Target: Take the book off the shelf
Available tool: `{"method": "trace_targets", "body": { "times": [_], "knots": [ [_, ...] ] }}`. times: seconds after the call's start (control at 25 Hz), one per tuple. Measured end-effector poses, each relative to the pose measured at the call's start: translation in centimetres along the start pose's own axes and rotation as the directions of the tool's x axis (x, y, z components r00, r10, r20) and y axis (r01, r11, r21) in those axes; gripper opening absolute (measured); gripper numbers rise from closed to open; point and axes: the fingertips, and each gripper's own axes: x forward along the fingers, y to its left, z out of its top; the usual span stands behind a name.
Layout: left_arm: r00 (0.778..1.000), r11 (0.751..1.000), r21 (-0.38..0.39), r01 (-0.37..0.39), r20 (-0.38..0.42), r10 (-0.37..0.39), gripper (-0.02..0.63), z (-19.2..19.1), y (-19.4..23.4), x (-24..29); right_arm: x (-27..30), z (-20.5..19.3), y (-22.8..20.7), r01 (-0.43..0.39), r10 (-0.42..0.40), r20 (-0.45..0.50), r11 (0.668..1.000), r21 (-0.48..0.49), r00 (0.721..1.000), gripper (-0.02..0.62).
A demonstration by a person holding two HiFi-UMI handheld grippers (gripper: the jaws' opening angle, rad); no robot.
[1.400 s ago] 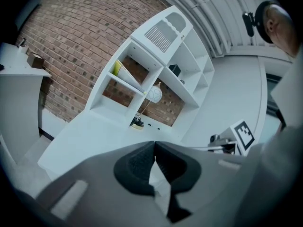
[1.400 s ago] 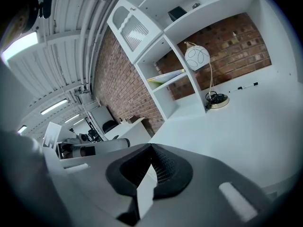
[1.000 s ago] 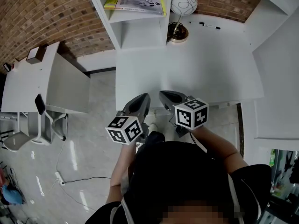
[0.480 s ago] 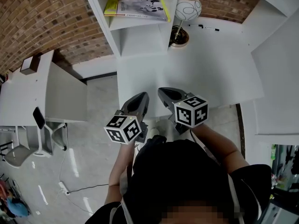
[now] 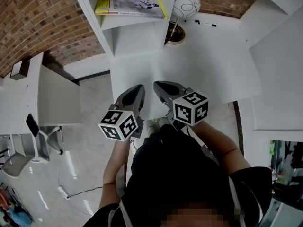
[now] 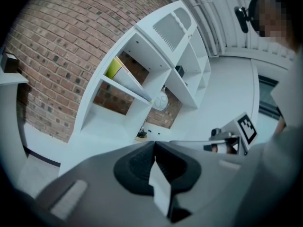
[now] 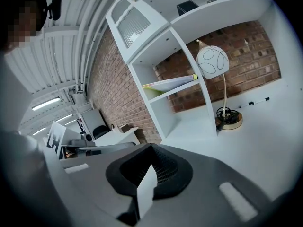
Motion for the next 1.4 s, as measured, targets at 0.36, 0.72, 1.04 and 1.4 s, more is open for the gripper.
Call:
{"method": "trace_targets", "body": {
  "times": [0.36,0.72,1.04,1.4],
  "knots": [
    [0.997,0.998,0.044,-0.054,0.056,0.051,0.006,3.4,0.3,1.4,1.2,3.5,-1.0,-0.041,0.043,0.029,0.998,-0.046,0.999,-0.005],
    [0.984,0.988,0.081,-0.133,0.129,0.122,0.006,6.8,1.4,2.1,2.6,6.2,-1.9,-0.083,0.086,0.046,0.994,-0.077,0.995,-0.005],
    [0.976,0.972,0.15,-0.182,0.147,0.16,0.006,9.4,2.4,3.2,3.8,8.5,-2.9,-0.084,0.09,0.064,0.992,-0.093,0.994,-0.005],
    [0.97,0.963,0.17,-0.21,0.163,0.182,0.006,11.1,3.0,6.1,5.0,10.2,-4.0,-0.128,0.135,0.057,0.985,-0.113,0.989,-0.005]
  ]
}}
